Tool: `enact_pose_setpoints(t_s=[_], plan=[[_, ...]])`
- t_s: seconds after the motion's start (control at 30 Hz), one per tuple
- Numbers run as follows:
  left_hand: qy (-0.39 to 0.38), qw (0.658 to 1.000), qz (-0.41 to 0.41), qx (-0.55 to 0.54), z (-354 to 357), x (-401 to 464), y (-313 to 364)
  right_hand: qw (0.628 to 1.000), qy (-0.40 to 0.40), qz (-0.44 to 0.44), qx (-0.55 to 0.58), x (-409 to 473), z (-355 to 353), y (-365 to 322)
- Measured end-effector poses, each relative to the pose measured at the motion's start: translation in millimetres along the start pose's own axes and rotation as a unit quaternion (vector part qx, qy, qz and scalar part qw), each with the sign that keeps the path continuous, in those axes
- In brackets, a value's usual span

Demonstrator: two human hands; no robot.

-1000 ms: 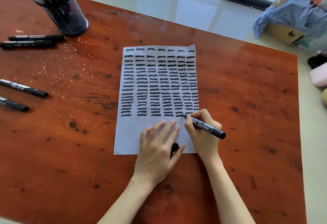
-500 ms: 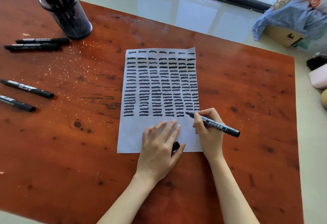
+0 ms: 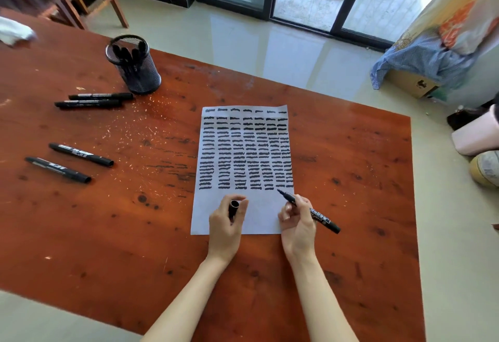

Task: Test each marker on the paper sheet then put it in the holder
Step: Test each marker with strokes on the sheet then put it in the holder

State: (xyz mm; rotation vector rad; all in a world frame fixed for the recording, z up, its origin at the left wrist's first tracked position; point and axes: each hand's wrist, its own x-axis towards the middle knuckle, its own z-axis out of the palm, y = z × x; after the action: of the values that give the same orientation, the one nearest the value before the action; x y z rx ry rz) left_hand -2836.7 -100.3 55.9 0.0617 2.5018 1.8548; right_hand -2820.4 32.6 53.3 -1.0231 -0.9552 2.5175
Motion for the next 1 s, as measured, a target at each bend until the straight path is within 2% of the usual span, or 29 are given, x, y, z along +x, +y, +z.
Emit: enact_pose_setpoints(t_s=[0.07, 0.2, 0.27, 0.33, 0.4, 0.5, 0.67, 1.0], plan=[[-0.01, 1.0, -0.028, 0.005, -6.6, 1.2, 13.5, 1.0, 0.005, 0.02, -0.008, -0.1, 3.9, -2.9], [-0.108, 0.99, -0.082, 0.041, -21.6, -8.0, 38.8, 0.998, -0.001, 0.049, -0.049, -8.6, 11.0, -17.5], [-0.147, 0.982, -0.113, 0.033, -30.6, -16.9, 51.9, 0.996, -0.034, 0.052, -0.063, -24.0, 15.8, -30.4], [-0.166, 0.98, -0.104, 0.03, -39.9, -27.9, 64.9, 0.993, -0.083, 0.066, -0.053, -45.7, 18.0, -47.2], [-0.175, 0.981, -0.063, 0.054, -50.0, -41.1, 77.3, 0.989, -0.12, 0.059, -0.06, -69.3, 17.2, -62.0], [-0.189, 0.981, -0.015, 0.039, -63.1, -59.5, 92.8, 0.981, -0.142, -0.009, -0.13, -102.0, 14.1, -76.6], [-0.172, 0.984, -0.019, -0.05, -68.0, -79.9, 103.6, 0.955, -0.211, -0.097, -0.185, -132.4, 10.6, -91.6], [-0.176, 0.981, -0.002, -0.08, -62.0, -89.7, 120.5, 0.94, -0.224, -0.139, -0.217, -144.1, 4.5, -97.3]])
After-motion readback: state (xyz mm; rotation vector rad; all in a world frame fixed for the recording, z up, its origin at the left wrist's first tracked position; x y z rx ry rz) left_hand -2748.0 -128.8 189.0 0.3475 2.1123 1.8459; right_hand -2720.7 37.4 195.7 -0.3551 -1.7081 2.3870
